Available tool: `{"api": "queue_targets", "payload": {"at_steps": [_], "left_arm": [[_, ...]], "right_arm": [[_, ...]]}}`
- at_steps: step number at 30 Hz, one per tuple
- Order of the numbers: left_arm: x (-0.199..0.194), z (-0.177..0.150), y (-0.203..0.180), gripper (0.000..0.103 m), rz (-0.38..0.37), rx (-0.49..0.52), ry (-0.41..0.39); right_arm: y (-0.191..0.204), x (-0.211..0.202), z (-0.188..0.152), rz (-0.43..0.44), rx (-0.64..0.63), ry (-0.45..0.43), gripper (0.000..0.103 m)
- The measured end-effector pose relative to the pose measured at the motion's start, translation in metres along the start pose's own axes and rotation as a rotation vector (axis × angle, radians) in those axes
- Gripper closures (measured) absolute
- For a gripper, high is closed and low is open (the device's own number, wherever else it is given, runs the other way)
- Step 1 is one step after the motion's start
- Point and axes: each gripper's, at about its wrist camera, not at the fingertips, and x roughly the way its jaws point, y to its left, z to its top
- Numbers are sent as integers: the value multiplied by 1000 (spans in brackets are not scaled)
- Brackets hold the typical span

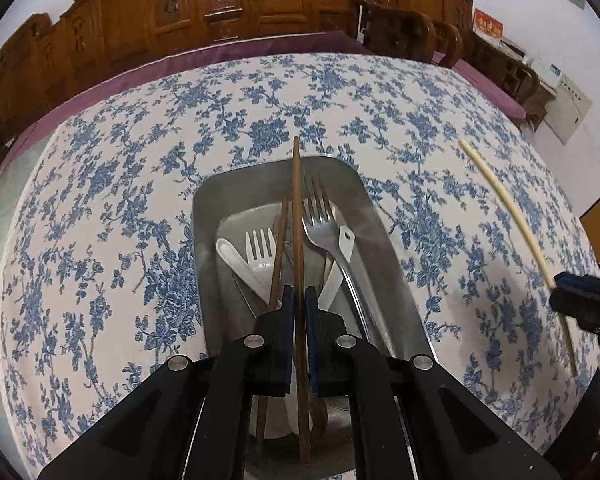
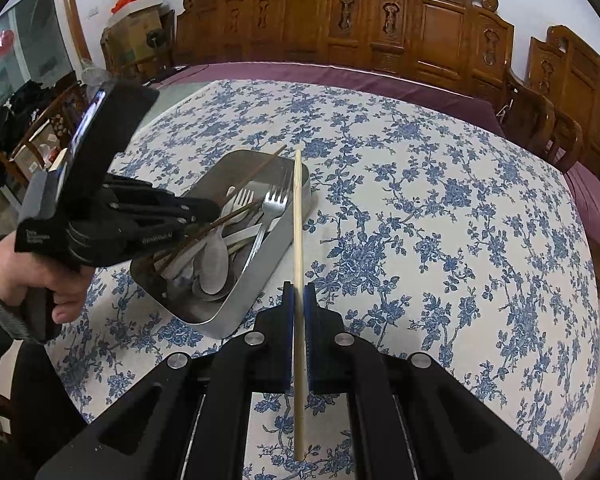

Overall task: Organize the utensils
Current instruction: 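Lower the dark chopstick into the tray and open the left gripper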

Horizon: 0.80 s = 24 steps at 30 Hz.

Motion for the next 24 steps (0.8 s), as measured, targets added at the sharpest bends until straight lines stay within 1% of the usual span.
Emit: {"api": "queue_targets", "payload": {"at_steps": [3, 13, 18, 21, 24], "left_arm": [[7, -4, 0, 98, -5, -3, 18], [10, -19, 4, 98, -23, -16, 34], [-1, -25, 12, 98, -29, -39, 13], [-9, -28, 17, 91, -27, -50, -2], [-20, -31, 23, 90, -20, -59, -22]], "right_arm": [[-1, 1, 0, -1, 1, 4, 97], [2, 7, -1, 1, -5, 11, 97], [8, 13, 2, 12, -11, 15, 97], [14, 16, 6, 23, -13, 12, 97], [21, 20, 12, 39, -14, 6, 97]]}}
